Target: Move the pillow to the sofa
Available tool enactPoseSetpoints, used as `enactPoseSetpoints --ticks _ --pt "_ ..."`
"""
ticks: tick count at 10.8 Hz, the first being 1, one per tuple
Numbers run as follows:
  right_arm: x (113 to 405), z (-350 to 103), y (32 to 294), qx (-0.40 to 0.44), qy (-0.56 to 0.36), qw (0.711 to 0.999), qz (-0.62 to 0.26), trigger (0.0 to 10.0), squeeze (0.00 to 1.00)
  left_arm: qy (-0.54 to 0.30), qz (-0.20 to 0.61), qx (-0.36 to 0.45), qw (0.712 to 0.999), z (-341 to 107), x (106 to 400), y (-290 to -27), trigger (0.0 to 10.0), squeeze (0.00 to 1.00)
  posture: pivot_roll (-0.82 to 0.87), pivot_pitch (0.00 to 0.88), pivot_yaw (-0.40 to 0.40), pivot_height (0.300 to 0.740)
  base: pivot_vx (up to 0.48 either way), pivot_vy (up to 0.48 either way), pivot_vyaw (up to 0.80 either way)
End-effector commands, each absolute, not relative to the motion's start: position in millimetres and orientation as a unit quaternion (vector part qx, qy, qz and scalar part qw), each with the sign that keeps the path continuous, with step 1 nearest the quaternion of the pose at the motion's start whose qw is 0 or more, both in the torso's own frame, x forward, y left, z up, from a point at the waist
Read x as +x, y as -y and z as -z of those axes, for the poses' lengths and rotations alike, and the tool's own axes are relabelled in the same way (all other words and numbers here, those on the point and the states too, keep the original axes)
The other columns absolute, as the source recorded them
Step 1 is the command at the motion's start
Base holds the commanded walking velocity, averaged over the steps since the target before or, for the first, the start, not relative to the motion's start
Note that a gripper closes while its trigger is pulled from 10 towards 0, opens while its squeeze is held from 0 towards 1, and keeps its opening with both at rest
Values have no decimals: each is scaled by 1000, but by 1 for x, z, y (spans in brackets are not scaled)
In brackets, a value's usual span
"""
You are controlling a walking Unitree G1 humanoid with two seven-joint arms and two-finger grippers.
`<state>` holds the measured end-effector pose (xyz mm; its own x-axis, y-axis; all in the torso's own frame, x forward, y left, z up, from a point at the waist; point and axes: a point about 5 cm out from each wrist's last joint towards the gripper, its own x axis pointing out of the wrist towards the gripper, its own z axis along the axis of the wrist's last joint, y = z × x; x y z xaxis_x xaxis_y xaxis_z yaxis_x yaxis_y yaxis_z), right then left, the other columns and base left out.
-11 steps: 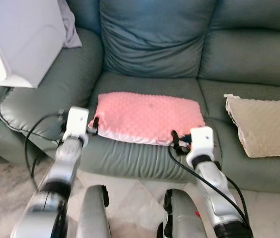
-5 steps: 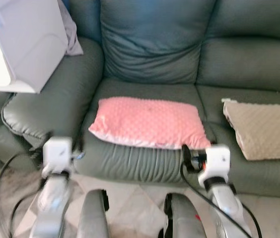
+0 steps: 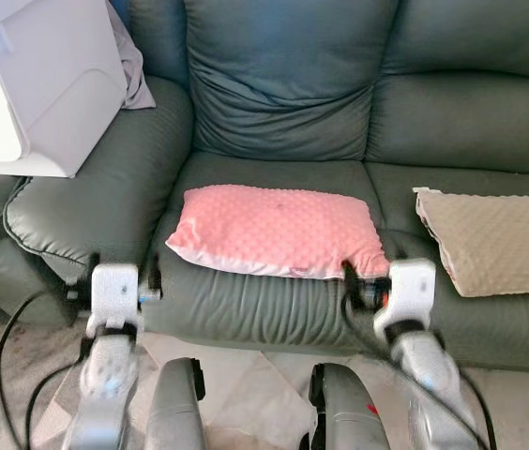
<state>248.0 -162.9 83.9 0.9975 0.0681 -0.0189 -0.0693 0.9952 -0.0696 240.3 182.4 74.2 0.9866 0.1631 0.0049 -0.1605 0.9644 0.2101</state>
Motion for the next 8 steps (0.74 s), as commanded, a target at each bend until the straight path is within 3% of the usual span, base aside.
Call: enactPoseSetpoints --ticks 1,8 --pt "252 -86 164 -31 -6 999 -31 10000 0 -13 -76 102 992 -72 243 -177 10000 0 -11 0 1 631 0 0 0" --pt "265 -90 161 -12 -3 999 -44 10000 0 -19 -72 98 992 -72 250 -171 10000 0 -7 0 -6 740 0 0 0"
